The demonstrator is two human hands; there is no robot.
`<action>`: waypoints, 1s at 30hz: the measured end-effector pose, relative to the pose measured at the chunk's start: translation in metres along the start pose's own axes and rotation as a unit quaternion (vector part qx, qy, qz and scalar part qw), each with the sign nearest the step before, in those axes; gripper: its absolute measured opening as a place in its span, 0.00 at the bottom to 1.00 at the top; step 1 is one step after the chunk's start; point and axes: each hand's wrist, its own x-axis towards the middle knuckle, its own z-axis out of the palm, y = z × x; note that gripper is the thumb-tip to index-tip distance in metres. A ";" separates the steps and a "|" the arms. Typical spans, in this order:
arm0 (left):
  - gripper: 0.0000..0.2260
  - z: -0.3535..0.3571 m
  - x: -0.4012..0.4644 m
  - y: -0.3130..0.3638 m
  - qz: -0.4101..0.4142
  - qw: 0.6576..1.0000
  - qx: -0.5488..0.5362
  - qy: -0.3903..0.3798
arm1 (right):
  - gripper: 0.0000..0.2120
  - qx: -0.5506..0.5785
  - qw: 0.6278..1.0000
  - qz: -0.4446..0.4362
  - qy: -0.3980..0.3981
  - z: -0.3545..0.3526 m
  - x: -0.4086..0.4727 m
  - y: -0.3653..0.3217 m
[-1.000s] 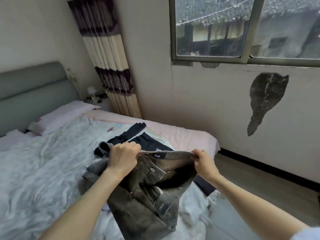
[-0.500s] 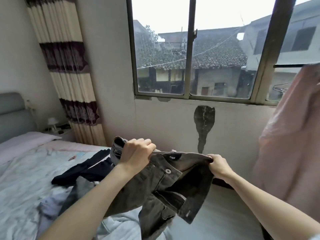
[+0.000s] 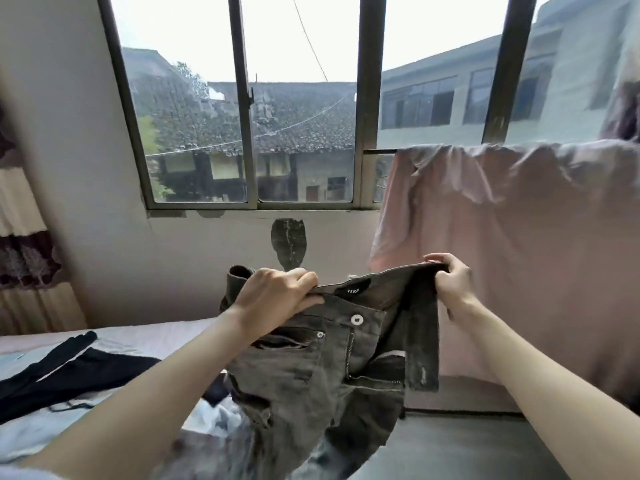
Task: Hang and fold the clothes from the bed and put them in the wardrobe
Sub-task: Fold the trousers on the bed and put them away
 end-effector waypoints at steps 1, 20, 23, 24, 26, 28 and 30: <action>0.19 -0.001 0.008 0.006 0.012 1.000 -0.017 0.008 | 0.22 0.011 1.000 0.004 0.015 -0.014 0.000 -0.006; 0.25 0.048 0.002 0.108 0.047 0.973 -0.204 0.095 | 0.24 -0.085 0.873 0.172 -0.448 -0.039 -0.108 -0.031; 0.28 0.061 -0.003 0.120 0.005 0.976 -0.211 0.051 | 0.14 -0.121 0.867 0.189 -0.445 -0.046 -0.106 -0.018; 0.28 0.064 -0.003 0.124 -0.001 0.977 -0.211 0.039 | 0.09 -0.127 0.880 0.193 -0.415 -0.047 -0.107 -0.011; 0.27 0.070 -0.005 0.130 0.006 0.977 -0.213 0.027 | 0.07 -0.150 0.918 0.185 -0.318 -0.048 -0.109 0.004; 0.26 0.077 -0.010 0.130 0.027 0.974 -0.225 0.004 | 0.10 -0.166 0.945 0.176 -0.219 -0.052 -0.108 0.020; 0.26 0.084 -0.022 0.124 0.037 0.972 -0.229 -0.037 | 0.11 -0.151 0.962 0.176 -0.141 -0.057 -0.105 0.028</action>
